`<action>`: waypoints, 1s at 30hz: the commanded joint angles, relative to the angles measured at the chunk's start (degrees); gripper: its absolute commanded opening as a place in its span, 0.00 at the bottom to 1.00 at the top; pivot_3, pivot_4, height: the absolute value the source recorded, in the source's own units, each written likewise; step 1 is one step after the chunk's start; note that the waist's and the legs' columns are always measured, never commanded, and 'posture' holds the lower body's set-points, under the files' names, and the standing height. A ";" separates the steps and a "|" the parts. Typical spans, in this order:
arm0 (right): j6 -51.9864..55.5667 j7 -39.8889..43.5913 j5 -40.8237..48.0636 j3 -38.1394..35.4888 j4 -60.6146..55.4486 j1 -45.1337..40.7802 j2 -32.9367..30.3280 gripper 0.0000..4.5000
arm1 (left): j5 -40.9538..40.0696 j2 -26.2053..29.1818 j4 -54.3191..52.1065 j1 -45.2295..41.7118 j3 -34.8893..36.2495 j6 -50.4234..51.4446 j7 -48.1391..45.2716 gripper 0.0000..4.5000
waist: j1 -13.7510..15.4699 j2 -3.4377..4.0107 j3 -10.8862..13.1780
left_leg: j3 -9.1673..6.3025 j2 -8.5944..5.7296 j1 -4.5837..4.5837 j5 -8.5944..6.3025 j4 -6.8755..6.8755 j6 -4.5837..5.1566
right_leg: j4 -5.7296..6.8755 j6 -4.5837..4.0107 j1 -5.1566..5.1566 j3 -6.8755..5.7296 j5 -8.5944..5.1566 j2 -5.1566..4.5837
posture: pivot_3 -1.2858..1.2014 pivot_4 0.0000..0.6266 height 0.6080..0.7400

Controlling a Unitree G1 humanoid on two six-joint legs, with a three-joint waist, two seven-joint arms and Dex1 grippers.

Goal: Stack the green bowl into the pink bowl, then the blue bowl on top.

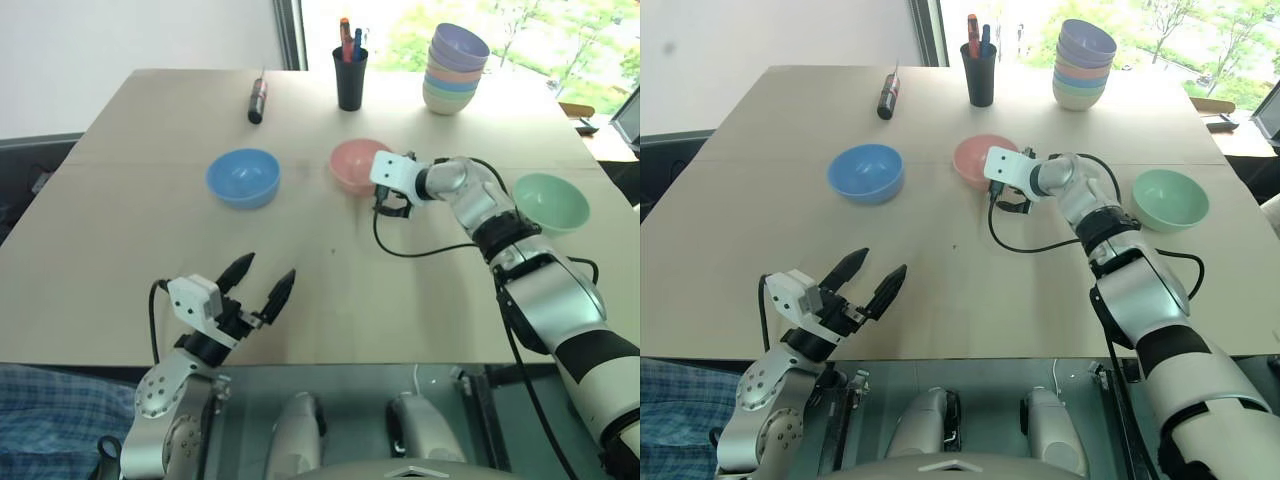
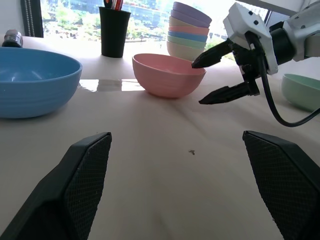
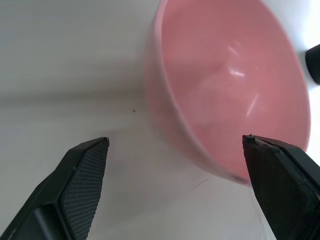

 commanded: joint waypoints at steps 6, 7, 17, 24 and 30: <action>-3.47 -1.98 -3.18 0.43 3.76 -4.62 2.04 1.00 | 0.22 0.72 -1.01 -1.37 0.21 -1.70 -1.34 0.99 | -0.26 0.01 0.01 | 0.01 0.00 0.00 0.00 -0.03 0.00 | 0.00 0.00 -0.02 0.01 0.00 0.00 | 0.52 0.24 1.00; -3.66 -2.11 -3.30 0.34 3.99 -4.79 2.22 1.00 | 0.29 0.71 -0.91 -1.55 0.15 -1.71 -1.34 0.99 | -0.27 0.01 0.01 | 0.01 0.00 0.00 0.00 -0.03 0.00 | 0.00 0.00 -0.02 0.01 0.00 0.00 | 0.52 0.24 1.00; -4.91 -2.14 -4.13 -0.18 4.23 -4.70 2.88 0.40 | 1.09 0.25 -1.05 -2.77 -1.09 -1.36 -0.97 1.00 | -0.27 0.01 0.01 | 0.02 0.00 0.00 0.00 -0.03 -0.01 | 0.00 0.00 -0.02 0.01 0.00 0.00 | 0.52 0.24 1.00; -5.21 -1.93 -4.20 -0.40 4.09 -4.27 2.71 0.02 | 1.17 0.35 -1.66 -2.69 -1.24 -0.93 -0.86 1.00 | -0.27 0.02 0.01 | 0.04 0.00 0.00 0.00 -0.05 0.00 | -0.01 0.00 -0.04 0.02 0.00 -0.01 | 0.52 0.24 1.00; -5.80 0.34 -4.35 0.04 2.36 -3.12 1.64 0.02 | 1.09 0.71 -1.93 -3.63 -1.88 -0.29 -1.05 1.00 | -0.25 0.02 0.01 | 0.04 0.00 -0.01 0.00 -0.07 -0.01 | -0.01 0.00 -0.05 0.02 0.00 -0.01 | 0.52 0.24 1.00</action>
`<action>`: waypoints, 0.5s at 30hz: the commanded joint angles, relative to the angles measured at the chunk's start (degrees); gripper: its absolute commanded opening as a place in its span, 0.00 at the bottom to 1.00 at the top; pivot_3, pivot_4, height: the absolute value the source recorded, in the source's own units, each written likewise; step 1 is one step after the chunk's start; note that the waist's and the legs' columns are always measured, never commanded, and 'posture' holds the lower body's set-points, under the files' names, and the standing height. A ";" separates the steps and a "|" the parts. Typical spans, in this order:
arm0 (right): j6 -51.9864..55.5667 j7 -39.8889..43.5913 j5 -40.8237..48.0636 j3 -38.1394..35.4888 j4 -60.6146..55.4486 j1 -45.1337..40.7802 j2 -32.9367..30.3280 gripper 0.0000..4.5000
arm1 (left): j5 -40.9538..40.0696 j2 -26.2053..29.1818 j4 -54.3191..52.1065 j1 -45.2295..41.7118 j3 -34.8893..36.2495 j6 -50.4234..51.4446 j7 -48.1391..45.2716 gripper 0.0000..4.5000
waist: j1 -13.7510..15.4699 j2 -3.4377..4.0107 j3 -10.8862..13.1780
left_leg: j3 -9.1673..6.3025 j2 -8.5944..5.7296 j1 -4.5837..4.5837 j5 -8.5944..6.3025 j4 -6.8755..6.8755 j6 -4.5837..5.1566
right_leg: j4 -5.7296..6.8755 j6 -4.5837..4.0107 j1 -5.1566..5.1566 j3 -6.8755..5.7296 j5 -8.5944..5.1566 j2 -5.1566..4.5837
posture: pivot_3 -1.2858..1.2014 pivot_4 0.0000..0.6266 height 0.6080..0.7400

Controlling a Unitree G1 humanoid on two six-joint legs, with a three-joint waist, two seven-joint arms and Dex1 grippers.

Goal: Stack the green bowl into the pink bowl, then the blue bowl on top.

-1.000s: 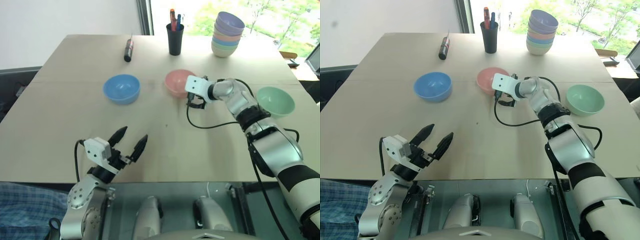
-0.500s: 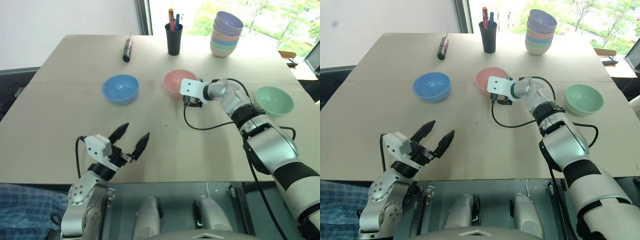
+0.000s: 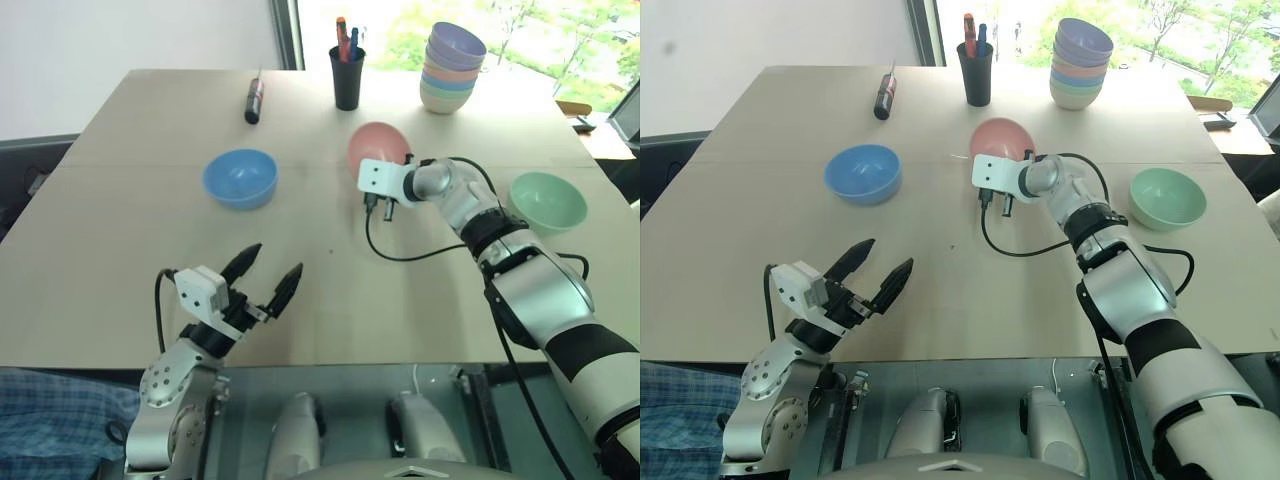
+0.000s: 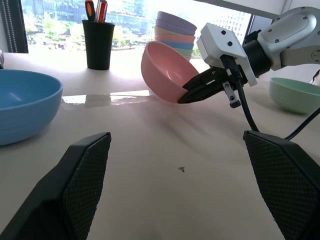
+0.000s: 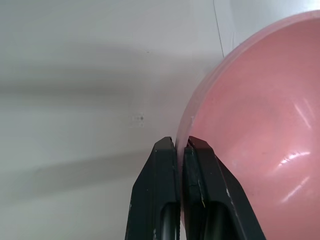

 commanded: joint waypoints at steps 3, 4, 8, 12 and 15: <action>-1.24 4.70 0.53 -0.31 -7.24 1.37 -3.29 0.02 | -0.17 0.57 -1.74 -1.03 -0.90 0.01 -0.48 1.00 | 0.11 0.00 0.00 | 0.00 0.00 -0.01 0.00 0.00 0.00 | -0.01 0.00 0.00 0.00 0.00 0.00 | 0.52 0.24 1.00; -0.85 5.92 0.76 -0.44 -9.15 2.17 -4.04 0.02 | -0.13 0.72 -1.64 -1.21 -1.02 0.03 -0.63 1.00 | 0.15 0.00 0.00 | 0.00 0.00 -0.01 0.00 0.00 0.00 | -0.02 0.00 0.00 0.00 0.00 0.00 | 0.52 0.24 1.00; 1.97 11.99 1.73 -0.74 -20.63 7.38 -8.22 0.02 | -0.23 1.00 -1.39 -2.03 -1.51 0.27 -0.81 1.00 | 0.22 0.00 0.00 | -0.01 0.00 -0.01 0.00 -0.01 0.00 | -0.02 0.00 0.00 -0.01 0.00 0.00 | 0.52 0.24 1.00; 9.72 20.78 3.82 -1.61 -39.62 16.11 -14.36 0.02 | -0.32 1.10 -0.90 -3.44 -2.35 0.39 -1.39 1.00 | 0.32 0.00 0.00 | -0.02 0.00 -0.01 0.00 0.00 0.00 | -0.01 0.01 0.01 -0.01 0.00 0.00 | 0.52 0.24 1.00; 15.62 26.55 5.39 -1.98 -53.90 22.89 -19.37 0.02 | -0.32 1.04 -0.05 -4.99 -2.69 0.30 -2.03 1.00 | 0.69 0.02 0.01 | -0.02 -0.01 -0.02 0.00 0.00 0.00 | -0.03 0.01 0.01 -0.01 0.00 0.00 | 0.52 0.24 1.00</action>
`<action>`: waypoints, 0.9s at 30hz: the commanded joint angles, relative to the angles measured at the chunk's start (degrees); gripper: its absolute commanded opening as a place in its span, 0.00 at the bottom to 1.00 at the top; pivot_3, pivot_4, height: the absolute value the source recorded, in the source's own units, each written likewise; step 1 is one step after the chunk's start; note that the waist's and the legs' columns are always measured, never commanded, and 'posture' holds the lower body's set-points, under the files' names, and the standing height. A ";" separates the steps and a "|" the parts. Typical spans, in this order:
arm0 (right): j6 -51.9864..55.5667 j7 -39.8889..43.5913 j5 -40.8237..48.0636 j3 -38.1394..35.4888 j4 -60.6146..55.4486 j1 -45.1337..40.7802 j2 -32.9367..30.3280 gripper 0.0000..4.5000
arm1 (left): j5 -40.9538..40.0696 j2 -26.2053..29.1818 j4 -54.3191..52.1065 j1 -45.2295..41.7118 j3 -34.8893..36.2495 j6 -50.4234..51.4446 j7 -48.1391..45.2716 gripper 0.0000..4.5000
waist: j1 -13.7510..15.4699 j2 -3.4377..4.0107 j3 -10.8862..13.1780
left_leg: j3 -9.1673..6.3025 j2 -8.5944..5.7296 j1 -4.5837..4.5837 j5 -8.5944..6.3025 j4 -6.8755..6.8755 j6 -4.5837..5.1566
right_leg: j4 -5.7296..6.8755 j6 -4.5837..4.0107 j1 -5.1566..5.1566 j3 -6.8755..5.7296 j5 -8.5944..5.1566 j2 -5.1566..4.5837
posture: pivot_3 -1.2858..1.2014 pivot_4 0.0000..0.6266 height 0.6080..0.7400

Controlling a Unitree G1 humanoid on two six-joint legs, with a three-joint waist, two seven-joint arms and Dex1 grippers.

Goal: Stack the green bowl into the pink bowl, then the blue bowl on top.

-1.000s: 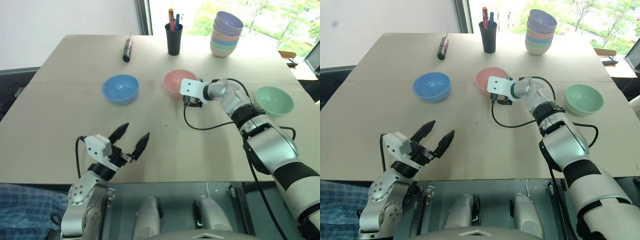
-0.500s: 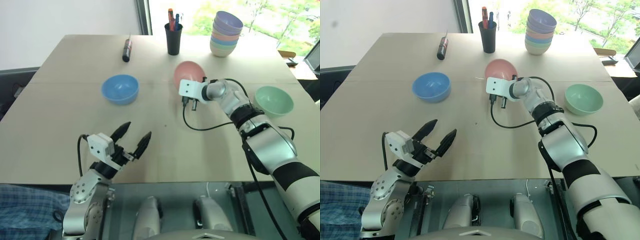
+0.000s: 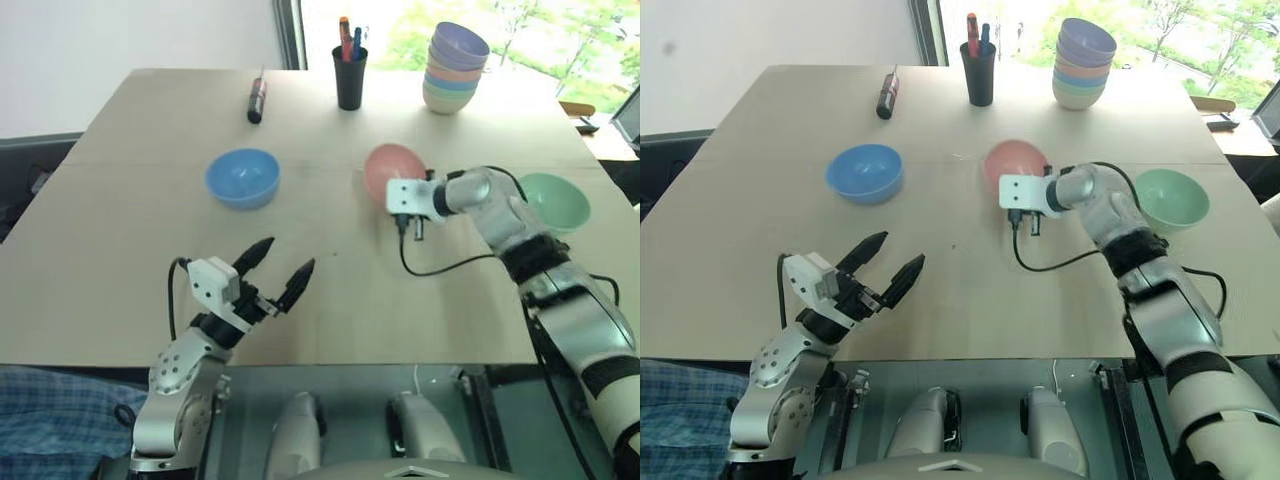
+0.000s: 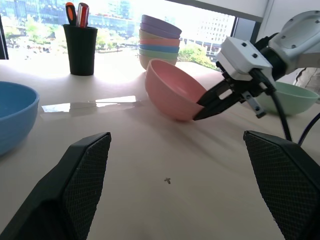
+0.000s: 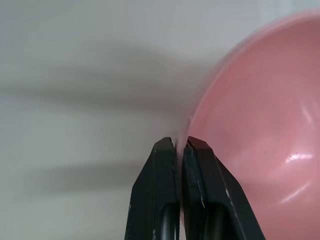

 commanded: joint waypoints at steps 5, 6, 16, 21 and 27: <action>14.35 12.70 5.10 -1.97 -31.26 12.86 -11.63 0.02 | -0.35 0.23 1.48 -3.54 -0.86 -1.21 -2.22 1.00 | 0.72 0.00 -0.01 | -0.01 0.00 0.08 0.00 0.04 0.00 | 0.01 0.00 0.05 0.00 0.00 0.02 | 0.52 0.24 1.00; 15.24 13.39 5.47 -2.00 -33.88 14.23 -13.05 0.02 | -0.36 0.24 1.99 -4.05 -1.00 -1.21 -2.52 1.00 | 0.85 -0.02 -0.02 | -0.02 0.00 0.08 0.00 0.04 0.00 | 0.01 0.00 0.06 -0.01 0.00 0.02 | 0.52 0.24 1.00; 23.10 13.60 6.03 -0.80 -45.49 16.63 -15.79 0.64 | -0.19 -0.18 6.44 -8.61 -2.54 -2.26 -5.77 1.00 | 1.05 -0.04 -0.01 | -0.08 -0.01 0.08 0.00 0.10 0.01 | -0.01 -0.01 0.09 -0.02 -0.01 0.04 | 0.52 0.24 1.00; 26.60 13.32 7.14 -1.54 -48.59 16.47 -16.19 0.98 | -0.39 -0.17 7.43 -9.45 -2.52 -2.54 -6.92 1.00 | 1.07 -0.04 0.00 | -0.09 -0.01 0.06 0.00 0.11 0.00 | -0.02 -0.01 0.09 -0.02 -0.01 0.04 | 0.52 0.24 1.00; 33.28 11.58 9.49 -7.34 -50.53 16.96 -19.83 0.98 | -0.75 -0.34 7.89 -10.34 -2.63 -3.54 -8.88 1.00 | 1.14 -0.05 0.00 | -0.10 -0.01 0.04 0.00 0.13 0.00 | -0.02 -0.01 0.09 -0.03 -0.01 0.03 | 0.52 0.24 1.00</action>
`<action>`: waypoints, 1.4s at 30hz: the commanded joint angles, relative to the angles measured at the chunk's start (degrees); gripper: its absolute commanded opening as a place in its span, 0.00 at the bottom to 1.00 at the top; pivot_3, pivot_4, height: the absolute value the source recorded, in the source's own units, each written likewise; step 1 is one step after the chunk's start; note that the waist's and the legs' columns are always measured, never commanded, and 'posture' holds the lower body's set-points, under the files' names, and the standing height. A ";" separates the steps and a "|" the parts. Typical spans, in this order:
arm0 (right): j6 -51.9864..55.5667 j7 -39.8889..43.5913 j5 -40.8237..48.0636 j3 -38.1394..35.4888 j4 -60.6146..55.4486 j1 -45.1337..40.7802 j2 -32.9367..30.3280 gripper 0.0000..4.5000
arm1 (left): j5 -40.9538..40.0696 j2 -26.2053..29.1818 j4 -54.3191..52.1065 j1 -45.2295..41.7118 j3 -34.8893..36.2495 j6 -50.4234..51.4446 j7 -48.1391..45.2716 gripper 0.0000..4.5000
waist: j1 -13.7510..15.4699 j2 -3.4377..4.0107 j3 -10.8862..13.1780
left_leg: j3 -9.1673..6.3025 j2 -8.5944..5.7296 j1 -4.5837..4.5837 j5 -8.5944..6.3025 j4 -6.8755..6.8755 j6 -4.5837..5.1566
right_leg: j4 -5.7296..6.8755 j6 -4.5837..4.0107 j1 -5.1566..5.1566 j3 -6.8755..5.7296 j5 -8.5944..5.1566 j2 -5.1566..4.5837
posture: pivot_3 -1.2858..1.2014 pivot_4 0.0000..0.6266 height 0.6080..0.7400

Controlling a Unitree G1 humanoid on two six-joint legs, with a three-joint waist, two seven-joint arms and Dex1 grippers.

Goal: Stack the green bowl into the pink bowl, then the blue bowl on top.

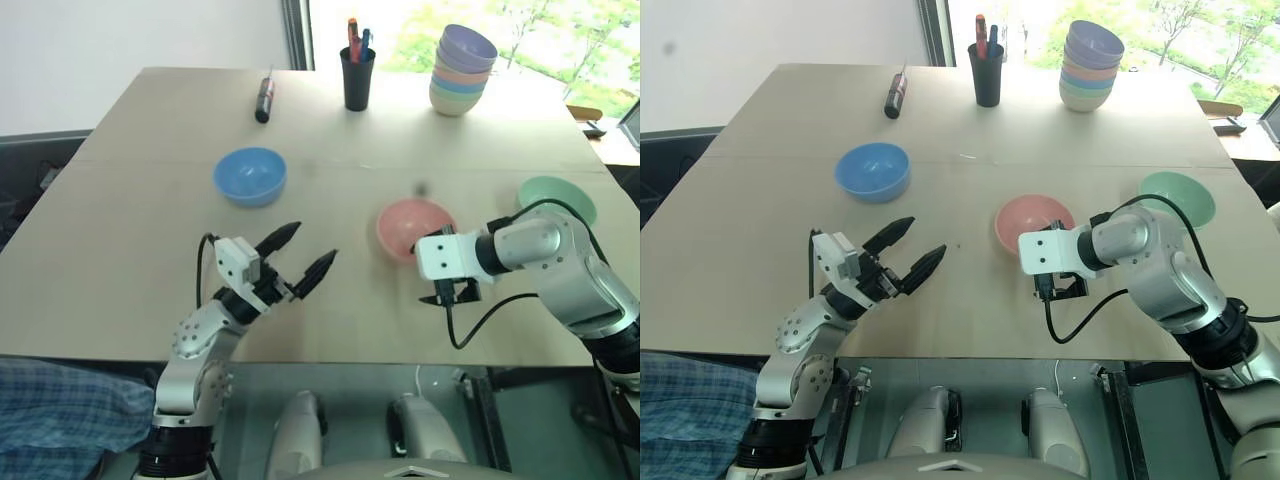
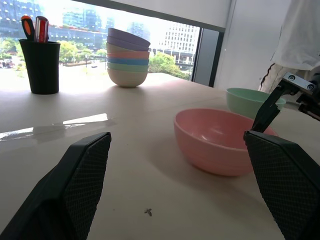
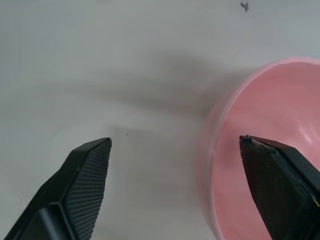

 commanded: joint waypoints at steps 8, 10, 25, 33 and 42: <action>9.15 -8.10 1.31 -15.90 7.77 -0.79 -10.75 0.98 | -1.74 -1.05 1.72 -4.03 -2.31 -3.05 -6.06 1.00 | 0.11 -0.02 0.01 | -0.02 -0.02 0.00 0.00 0.02 0.00 | 0.00 -0.01 0.01 0.00 0.00 -0.01 | 0.52 0.24 1.00; 8.53 -10.53 1.28 -17.36 12.04 -0.08 -11.77 0.98 | -1.71 -1.42 3.35 -5.53 -3.11 -3.77 -7.98 1.00 | 0.09 -0.02 0.01 | -0.01 -0.03 0.00 0.00 0.02 0.01 | -0.02 -0.01 0.03 0.00 0.00 -0.02 | 0.52 0.24 1.00; -0.63 -20.35 2.46 -16.86 42.55 -2.60 -9.58 0.98 | -1.36 -5.68 14.19 -14.46 -6.54 -6.69 -16.36 1.00 | 0.08 0.01 0.01 | -0.02 -0.05 0.00 0.01 0.06 0.01 | 0.00 0.04 0.07 0.03 0.01 0.01 | 0.52 0.24 1.00; -5.21 -20.79 2.34 -15.39 48.19 -4.77 -9.15 0.42 | -0.84 -7.28 16.93 -16.47 -6.93 -8.32 -17.71 1.00 | 0.02 0.04 0.02 | -0.02 -0.06 0.00 0.01 0.02 0.00 | -0.01 0.04 0.06 0.03 0.01 0.01 | 0.52 0.24 1.00; -5.96 -20.66 2.63 -15.14 46.86 -3.71 -9.14 0.01 | -0.55 -7.93 17.01 -15.99 -7.00 -8.72 -17.45 1.00 | 0.07 0.05 0.03 | -0.02 -0.06 0.00 0.01 0.04 0.00 | -0.01 0.05 0.06 0.03 0.01 0.01 | 0.52 0.24 1.00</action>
